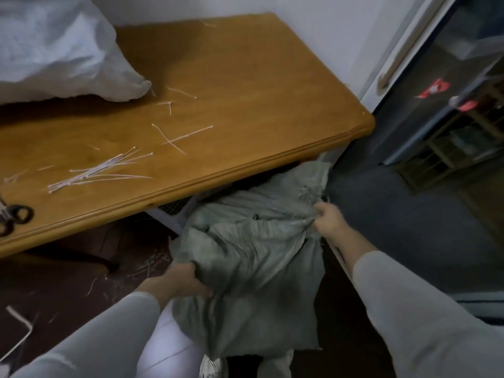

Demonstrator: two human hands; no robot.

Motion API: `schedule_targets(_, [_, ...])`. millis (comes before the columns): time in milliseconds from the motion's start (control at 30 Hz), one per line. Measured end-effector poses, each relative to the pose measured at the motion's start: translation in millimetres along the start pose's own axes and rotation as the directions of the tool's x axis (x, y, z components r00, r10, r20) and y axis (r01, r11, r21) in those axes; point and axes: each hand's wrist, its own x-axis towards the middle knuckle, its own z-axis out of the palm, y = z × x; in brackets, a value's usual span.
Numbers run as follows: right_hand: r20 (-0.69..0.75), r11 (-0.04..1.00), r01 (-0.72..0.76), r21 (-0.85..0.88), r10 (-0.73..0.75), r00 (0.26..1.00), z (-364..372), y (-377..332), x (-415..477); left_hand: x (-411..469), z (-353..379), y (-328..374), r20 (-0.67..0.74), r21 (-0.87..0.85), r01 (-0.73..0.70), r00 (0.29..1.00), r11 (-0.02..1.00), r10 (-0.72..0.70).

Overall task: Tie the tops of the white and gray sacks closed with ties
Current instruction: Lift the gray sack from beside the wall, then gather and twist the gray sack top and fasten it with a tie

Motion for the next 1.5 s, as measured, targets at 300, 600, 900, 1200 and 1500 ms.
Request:
schedule_targets(300, [0.090, 0.998, -0.044, -0.045, 0.048, 0.995, -31.1, 24.3, 39.5, 11.5, -16.5, 107.6, -0.547, 0.001, -0.153, 0.827, 0.988, 0.129])
schedule_targets(600, [0.401, 0.943, -0.129, 0.305, -0.004, 0.916, -68.9, 32.4, 38.0, 48.0, 19.7, 224.2, -0.202, 0.318, -0.405, 0.855, 0.857, 0.478])
schedule_targets(900, [0.055, 0.809, -0.055, 0.585, 0.028, 0.998, -79.7, 72.3, 30.3, 38.4, 42.3, 254.7, 0.078, -0.336, -0.007, 0.996, 0.942, 0.035])
schedule_targets(1200, [0.203, 0.658, -0.321, 0.681, 0.251, 0.946, -71.7, 103.0, 16.6, 81.8, 38.2, 287.5, -0.207, 0.039, -0.257, 0.943, 0.966, 0.260])
schedule_targets(1500, [0.405, 0.434, -0.568, 0.699, 0.414, 0.815, -50.0, 94.1, 32.6, 92.1, -12.5, 271.8, -0.301, -0.302, -0.170, 0.951, 0.938, 0.075])
